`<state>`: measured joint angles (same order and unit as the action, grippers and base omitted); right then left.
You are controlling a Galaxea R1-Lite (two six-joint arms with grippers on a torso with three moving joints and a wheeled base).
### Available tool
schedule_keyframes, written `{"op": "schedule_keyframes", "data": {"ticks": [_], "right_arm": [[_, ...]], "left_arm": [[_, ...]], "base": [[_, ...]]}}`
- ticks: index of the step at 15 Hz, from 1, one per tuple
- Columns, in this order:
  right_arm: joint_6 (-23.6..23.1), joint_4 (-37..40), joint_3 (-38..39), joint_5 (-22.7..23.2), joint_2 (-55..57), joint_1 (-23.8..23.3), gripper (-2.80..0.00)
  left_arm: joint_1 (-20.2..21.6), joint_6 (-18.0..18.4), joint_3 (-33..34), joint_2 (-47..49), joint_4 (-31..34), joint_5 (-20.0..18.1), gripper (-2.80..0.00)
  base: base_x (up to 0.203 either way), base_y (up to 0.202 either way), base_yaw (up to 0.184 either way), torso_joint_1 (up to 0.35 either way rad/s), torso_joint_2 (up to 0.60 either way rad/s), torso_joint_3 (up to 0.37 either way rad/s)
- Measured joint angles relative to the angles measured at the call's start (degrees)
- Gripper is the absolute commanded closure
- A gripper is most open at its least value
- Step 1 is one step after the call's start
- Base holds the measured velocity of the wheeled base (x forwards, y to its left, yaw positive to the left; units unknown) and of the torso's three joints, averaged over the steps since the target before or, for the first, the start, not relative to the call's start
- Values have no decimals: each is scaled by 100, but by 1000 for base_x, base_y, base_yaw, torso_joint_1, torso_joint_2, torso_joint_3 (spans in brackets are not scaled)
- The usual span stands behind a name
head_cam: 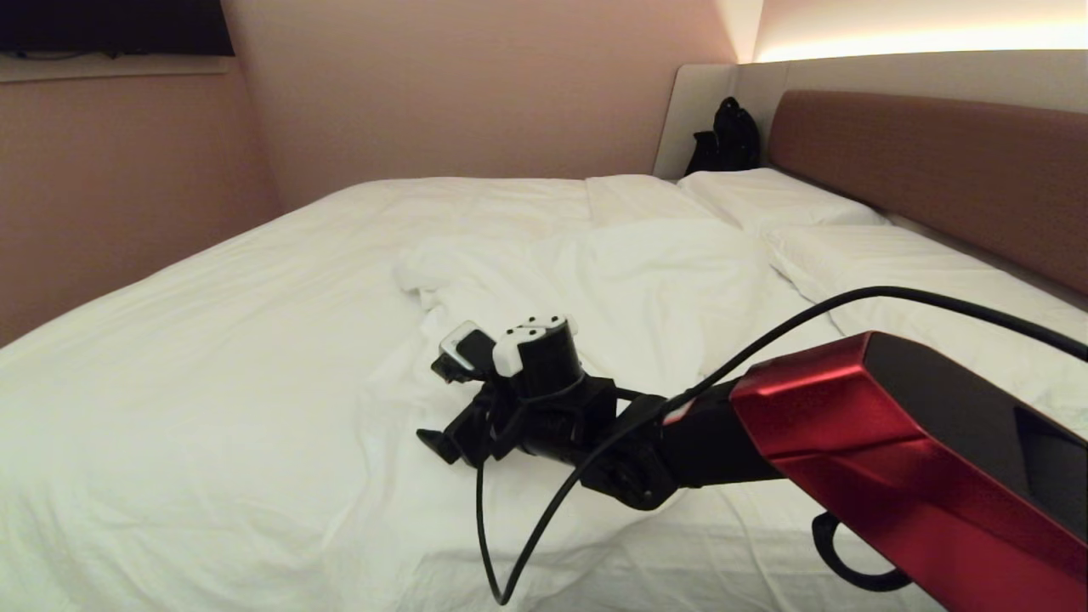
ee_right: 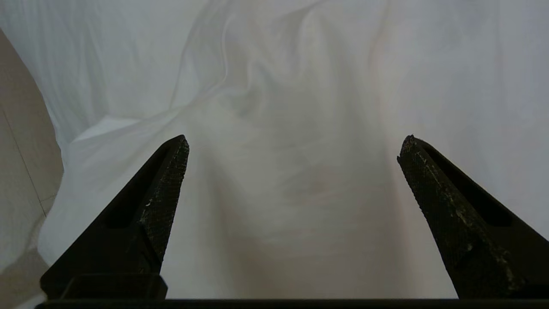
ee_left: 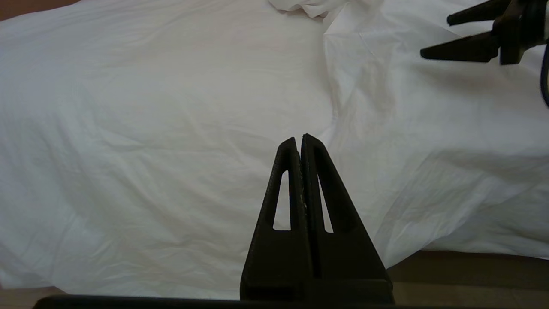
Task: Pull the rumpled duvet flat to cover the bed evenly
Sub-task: Flatten the corners of the folded blanket
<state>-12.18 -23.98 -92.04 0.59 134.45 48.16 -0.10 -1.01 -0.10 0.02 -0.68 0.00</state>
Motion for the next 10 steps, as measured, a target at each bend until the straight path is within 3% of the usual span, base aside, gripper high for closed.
{"op": "schedule_keyframes", "data": {"ticks": [6, 10], "right_arm": [[-201, -482, -289, -215, 652, 22, -280], [-221, -377, -678, -284, 1086, -73, -280]], "left_arm": [[0, -2, 0, 0, 2, 0, 0], [0, -2, 0, 0, 2, 0, 0]], "base": [[0, 0, 0, 0, 0, 0], [0, 0, 0, 0, 0, 0]]}}
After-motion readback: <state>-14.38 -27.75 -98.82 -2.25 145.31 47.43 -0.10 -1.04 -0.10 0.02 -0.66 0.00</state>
